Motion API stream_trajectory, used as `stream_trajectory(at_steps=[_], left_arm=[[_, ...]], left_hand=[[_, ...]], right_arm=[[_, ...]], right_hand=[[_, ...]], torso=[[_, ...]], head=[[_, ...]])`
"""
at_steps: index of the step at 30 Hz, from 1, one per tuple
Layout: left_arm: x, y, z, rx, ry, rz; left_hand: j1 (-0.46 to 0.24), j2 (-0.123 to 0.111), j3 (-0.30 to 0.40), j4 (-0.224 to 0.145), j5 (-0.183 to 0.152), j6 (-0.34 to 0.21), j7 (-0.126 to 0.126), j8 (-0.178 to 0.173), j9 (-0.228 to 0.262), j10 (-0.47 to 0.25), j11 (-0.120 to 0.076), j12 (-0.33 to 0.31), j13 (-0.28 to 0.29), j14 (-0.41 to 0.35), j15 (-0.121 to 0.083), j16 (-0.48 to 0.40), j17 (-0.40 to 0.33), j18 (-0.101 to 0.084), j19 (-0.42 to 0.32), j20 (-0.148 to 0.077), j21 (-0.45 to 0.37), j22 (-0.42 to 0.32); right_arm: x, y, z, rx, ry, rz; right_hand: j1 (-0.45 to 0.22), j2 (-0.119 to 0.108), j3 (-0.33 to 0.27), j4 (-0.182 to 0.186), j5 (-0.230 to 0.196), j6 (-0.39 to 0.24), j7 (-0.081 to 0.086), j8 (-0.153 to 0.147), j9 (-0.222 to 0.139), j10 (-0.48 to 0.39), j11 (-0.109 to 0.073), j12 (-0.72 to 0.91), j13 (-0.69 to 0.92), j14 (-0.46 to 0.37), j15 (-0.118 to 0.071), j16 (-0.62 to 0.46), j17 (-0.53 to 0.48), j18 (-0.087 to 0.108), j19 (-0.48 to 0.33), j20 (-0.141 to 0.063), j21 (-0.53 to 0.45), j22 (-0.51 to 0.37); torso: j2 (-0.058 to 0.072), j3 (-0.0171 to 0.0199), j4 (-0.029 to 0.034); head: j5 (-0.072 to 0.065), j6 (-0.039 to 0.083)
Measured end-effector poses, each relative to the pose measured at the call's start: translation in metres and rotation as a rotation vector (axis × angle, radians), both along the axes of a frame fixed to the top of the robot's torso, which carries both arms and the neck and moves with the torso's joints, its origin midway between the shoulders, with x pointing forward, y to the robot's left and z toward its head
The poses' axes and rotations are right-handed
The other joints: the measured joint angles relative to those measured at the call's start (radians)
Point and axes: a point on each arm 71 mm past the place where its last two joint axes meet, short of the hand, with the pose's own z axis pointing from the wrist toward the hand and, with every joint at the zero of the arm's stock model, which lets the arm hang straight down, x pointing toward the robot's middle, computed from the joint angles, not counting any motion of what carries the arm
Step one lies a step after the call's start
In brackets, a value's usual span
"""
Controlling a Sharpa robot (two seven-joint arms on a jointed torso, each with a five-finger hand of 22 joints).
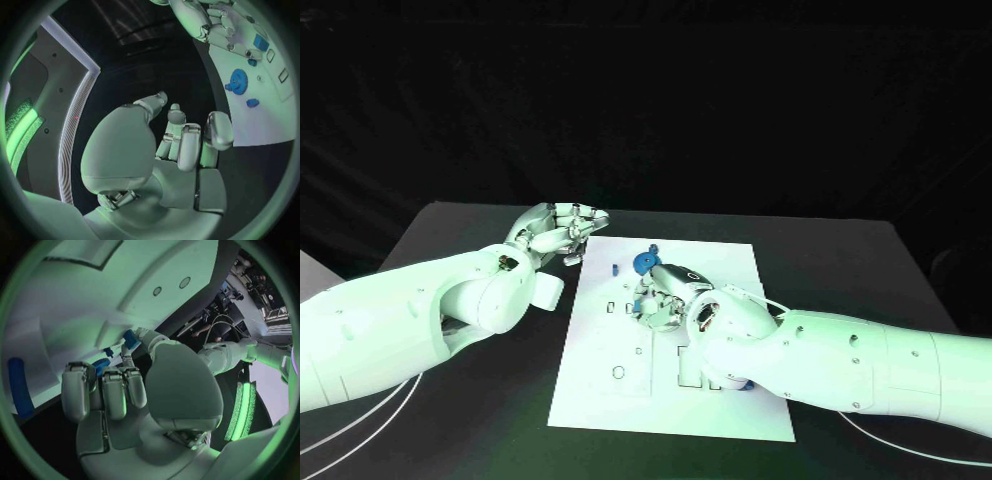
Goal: Assemble the parts on the task board
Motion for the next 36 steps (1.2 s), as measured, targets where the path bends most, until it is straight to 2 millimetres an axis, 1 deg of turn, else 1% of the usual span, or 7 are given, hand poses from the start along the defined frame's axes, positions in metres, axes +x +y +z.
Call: stream_trajectory(at_steps=[7, 14, 16, 21, 23, 28, 36], left_arm=[[0.000, 0.000, 0.000, 0.001, 0.001, 0.000], [0.001, 0.001, -0.001, 0.011, 0.002, 0.002], [0.001, 0.002, -0.001, 0.022, 0.004, 0.002], [0.003, 0.004, -0.006, 0.092, 0.037, -0.011], [0.003, 0.004, -0.009, 0.133, 0.058, -0.027], [0.003, 0.001, -0.019, 0.283, 0.140, -0.112], [0.000, -0.013, -0.030, 0.584, 0.244, -0.263]], left_hand=[[0.000, 0.000, 0.000, 0.000, 0.000, 0.000, 0.000, 0.000, 0.000, 0.008, -0.002, 0.009, 0.011, 0.000, 0.000, 0.007, 0.000, 0.000, 0.005, 0.005, 0.004, 0.007], [0.000, 0.000, 0.000, 0.000, 0.000, 0.000, 0.000, 0.002, 0.000, 0.030, -0.001, 0.033, 0.037, 0.000, 0.000, 0.015, 0.000, 0.000, 0.020, 0.003, 0.012, 0.020], [-0.008, 0.003, -0.003, 0.003, 0.000, 0.000, 0.000, 0.005, 0.000, 0.049, -0.001, 0.053, 0.059, 0.000, 0.000, 0.023, 0.000, -0.017, 0.044, 0.002, 0.023, 0.044], [-0.109, -0.002, -0.059, 0.082, 0.000, 0.009, -0.009, 0.024, 0.000, 0.114, -0.010, 0.110, 0.133, 0.002, -0.002, 0.038, 0.000, -0.016, 0.100, -0.003, 0.051, 0.105], [-0.133, 0.002, -0.084, 0.109, 0.000, 0.024, -0.023, 0.042, 0.011, 0.139, -0.018, 0.128, 0.162, 0.005, -0.013, 0.042, 0.000, -0.032, 0.111, -0.011, 0.054, 0.120], [-0.162, 0.020, -0.131, 0.164, 0.000, 0.041, -0.041, 0.078, 0.041, 0.155, -0.034, 0.133, 0.179, 0.005, -0.024, 0.042, 0.000, -0.032, 0.120, -0.020, 0.054, 0.121], [-0.181, 0.043, -0.150, 0.179, 0.000, 0.041, -0.041, 0.101, 0.071, 0.154, -0.034, 0.128, 0.165, 0.005, -0.031, 0.042, 0.000, -0.032, 0.118, -0.025, 0.054, 0.115]], right_arm=[[0.000, 0.000, 0.000, 0.001, 0.001, 0.003], [-0.003, -0.002, 0.002, 0.016, -0.008, 0.002], [-0.003, -0.006, 0.003, 0.027, -0.017, -0.001], [-0.003, -0.025, 0.012, 0.102, -0.055, -0.002], [-0.001, -0.032, 0.018, 0.145, -0.068, 0.006], [0.004, -0.053, 0.036, 0.287, -0.072, 0.018], [0.020, -0.098, 0.057, 0.474, -0.023, -0.092]], right_hand=[[-0.005, -0.005, -0.026, 0.009, -0.004, -0.003, 0.001, -0.001, -0.003, 0.001, 0.001, -0.004, 0.000, 0.002, 0.002, 0.000, 0.001, 0.000, 0.000, 0.000, 0.000, 0.000], [-0.005, -0.005, -0.135, 0.039, -0.016, -0.014, 0.005, -0.006, -0.010, 0.001, 0.001, -0.012, 0.000, 0.003, 0.004, 0.000, 0.001, 0.000, 0.000, 0.007, -0.013, 0.000], [0.001, 0.001, -0.157, 0.047, -0.016, -0.023, 0.007, -0.012, -0.013, -0.001, 0.004, -0.012, 0.000, 0.000, 0.007, 0.000, 0.001, 0.000, 0.000, 0.007, -0.014, 0.000], [0.052, 0.030, -0.210, 0.072, 0.010, -0.041, 0.014, -0.024, -0.020, -0.001, 0.011, -0.037, 0.000, 0.003, 0.011, 0.000, 0.001, 0.000, -0.014, 0.020, -0.077, 0.000], [0.068, 0.036, -0.213, 0.074, 0.017, -0.044, 0.018, -0.024, -0.021, 0.001, 0.015, -0.053, 0.000, 0.000, 0.014, 0.000, 0.001, 0.016, -0.035, 0.020, -0.117, 0.000], [0.103, 0.039, -0.213, 0.082, 0.057, -0.042, 0.016, -0.012, -0.016, -0.028, 0.014, -0.105, 0.001, 0.000, 0.014, -0.025, 0.001, 0.032, -0.083, 0.014, -0.222, 0.001], [0.103, 0.039, -0.211, 0.090, 0.080, -0.042, 0.016, -0.005, -0.014, -0.028, 0.014, -0.105, 0.001, 0.000, 0.014, -0.025, 0.000, 0.032, -0.083, 0.014, -0.230, 0.001]], torso=[[0.000, 0.0001, 0.0000], [0.000, 0.0002, 0.0006], [0.000, 0.0009, 0.0012], [-0.002, 0.0009, 0.0007], [-0.003, 0.0005, -0.0006], [-0.008, 0.0015, -0.0050], [-0.018, 0.0065, -0.0113]], head=[[0.000, 0.001], [0.000, 0.001], [0.000, 0.001], [0.003, 0.001], [0.005, 0.001], [0.009, -0.002], [0.016, -0.011]])
